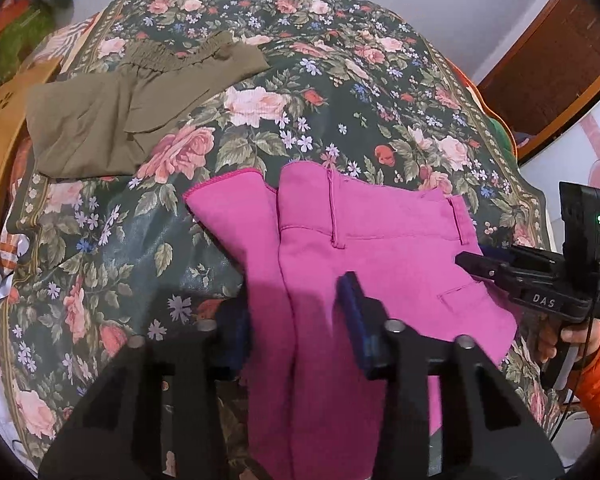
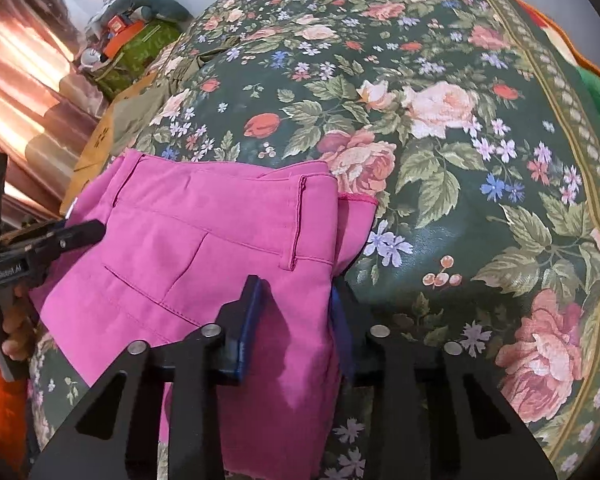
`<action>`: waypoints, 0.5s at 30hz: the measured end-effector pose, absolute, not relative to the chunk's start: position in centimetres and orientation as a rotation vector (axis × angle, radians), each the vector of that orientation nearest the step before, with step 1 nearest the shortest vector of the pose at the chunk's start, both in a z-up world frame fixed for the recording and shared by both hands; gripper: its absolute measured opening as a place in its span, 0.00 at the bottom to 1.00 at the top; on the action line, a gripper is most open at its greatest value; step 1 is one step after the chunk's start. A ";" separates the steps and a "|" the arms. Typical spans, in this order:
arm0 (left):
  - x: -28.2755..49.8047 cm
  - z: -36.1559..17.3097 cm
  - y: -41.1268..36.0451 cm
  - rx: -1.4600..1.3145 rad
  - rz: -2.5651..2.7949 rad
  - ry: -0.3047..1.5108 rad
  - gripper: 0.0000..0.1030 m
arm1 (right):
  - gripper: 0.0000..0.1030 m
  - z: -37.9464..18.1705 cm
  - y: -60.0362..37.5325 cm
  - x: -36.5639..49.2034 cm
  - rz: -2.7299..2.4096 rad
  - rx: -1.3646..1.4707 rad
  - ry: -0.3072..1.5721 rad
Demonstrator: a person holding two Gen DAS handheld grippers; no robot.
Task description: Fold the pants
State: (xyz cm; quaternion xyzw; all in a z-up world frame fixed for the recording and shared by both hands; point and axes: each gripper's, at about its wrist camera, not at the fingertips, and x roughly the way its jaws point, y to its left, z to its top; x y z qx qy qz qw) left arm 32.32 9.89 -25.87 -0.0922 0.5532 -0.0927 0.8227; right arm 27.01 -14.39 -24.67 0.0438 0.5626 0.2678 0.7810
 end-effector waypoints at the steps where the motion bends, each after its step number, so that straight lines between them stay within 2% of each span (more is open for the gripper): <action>1: 32.2 -25.7 9.9 -0.199 -0.196 1.169 0.27 | 0.22 -24.6 -14.2 26.9 0.573 0.084 1.210; 2: 32.1 -25.5 9.8 -0.188 -0.187 1.161 0.26 | 0.20 -24.5 -14.2 26.9 0.569 0.073 1.205; 5: 31.9 -24.7 9.5 -0.148 -0.162 1.135 0.12 | 0.12 -23.8 -14.1 26.8 0.553 0.040 1.177; 15: 31.2 -20.7 10.0 -0.069 -0.097 1.031 0.09 | 0.10 -18.6 -13.2 27.2 0.590 0.037 1.034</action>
